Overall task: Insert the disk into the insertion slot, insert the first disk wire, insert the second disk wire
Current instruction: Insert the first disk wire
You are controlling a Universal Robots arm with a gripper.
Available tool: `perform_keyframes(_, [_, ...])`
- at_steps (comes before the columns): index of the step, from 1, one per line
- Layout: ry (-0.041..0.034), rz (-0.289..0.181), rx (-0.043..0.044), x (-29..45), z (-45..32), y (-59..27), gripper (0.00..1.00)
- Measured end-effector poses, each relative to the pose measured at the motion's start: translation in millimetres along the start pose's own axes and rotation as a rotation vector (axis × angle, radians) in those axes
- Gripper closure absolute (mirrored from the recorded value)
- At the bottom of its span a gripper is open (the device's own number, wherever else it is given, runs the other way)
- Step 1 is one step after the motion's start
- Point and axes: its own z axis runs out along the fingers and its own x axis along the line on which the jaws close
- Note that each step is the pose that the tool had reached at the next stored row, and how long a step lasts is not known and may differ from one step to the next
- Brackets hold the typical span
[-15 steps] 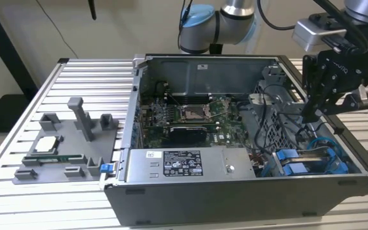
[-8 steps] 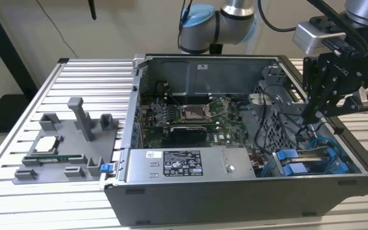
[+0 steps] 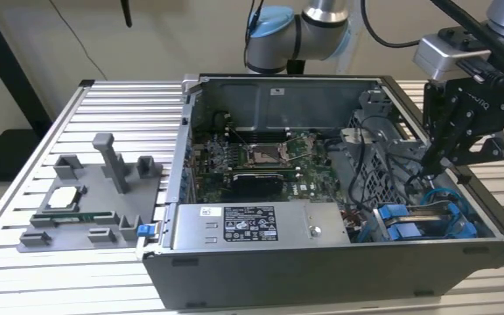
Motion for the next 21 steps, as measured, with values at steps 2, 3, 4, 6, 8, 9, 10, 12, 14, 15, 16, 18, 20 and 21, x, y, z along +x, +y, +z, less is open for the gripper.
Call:
perform_keyframes(2, [0.0002, 0.001, -0.0043, 1.7, 0.5, -1.5, 1.00])
perform_keyframes(3, [0.0003, 0.001, -0.0063, 2.6, 0.7, -2.1, 1.00])
perform_keyframes(4, [0.0004, 0.002, -0.0078, 3.6, 0.9, -2.4, 1.00])
perform_keyframes(6, [0.0008, 0.004, -0.0101, 5.7, 1.1, -2.7, 1.00])
perform_keyframes(8, [0.0010, 0.006, -0.0121, 7.8, 1.3, -2.9, 1.00])
perform_keyframes(9, [0.0011, 0.007, -0.0131, 8.9, 1.4, -3.0, 1.00])
perform_keyframes(10, [0.0013, 0.008, -0.0139, 9.9, 1.5, -3.0, 1.00])
perform_keyframes(12, [0.0014, 0.011, -0.0148, 12.0, 1.9, -3.0, 1.00])
perform_keyframes(14, [0.0015, 0.015, -0.0155, 14.0, 2.2, -2.9, 1.00])
perform_keyframes(15, [0.0016, 0.017, -0.0159, 15.0, 2.4, -2.9, 1.00])
perform_keyframes(16, [0.0016, 0.018, -0.0164, 16.0, 2.6, -2.9, 1.00])
perform_keyframes(18, [0.0018, 0.021, -0.0174, 18.1, 2.9, -2.9, 1.00])
perform_keyframes(20, [0.0019, 0.024, -0.0184, 20.2, 3.3, -2.9, 1.00])
perform_keyframes(21, [0.0020, 0.026, -0.0190, 21.2, 3.4, -2.9, 1.00])
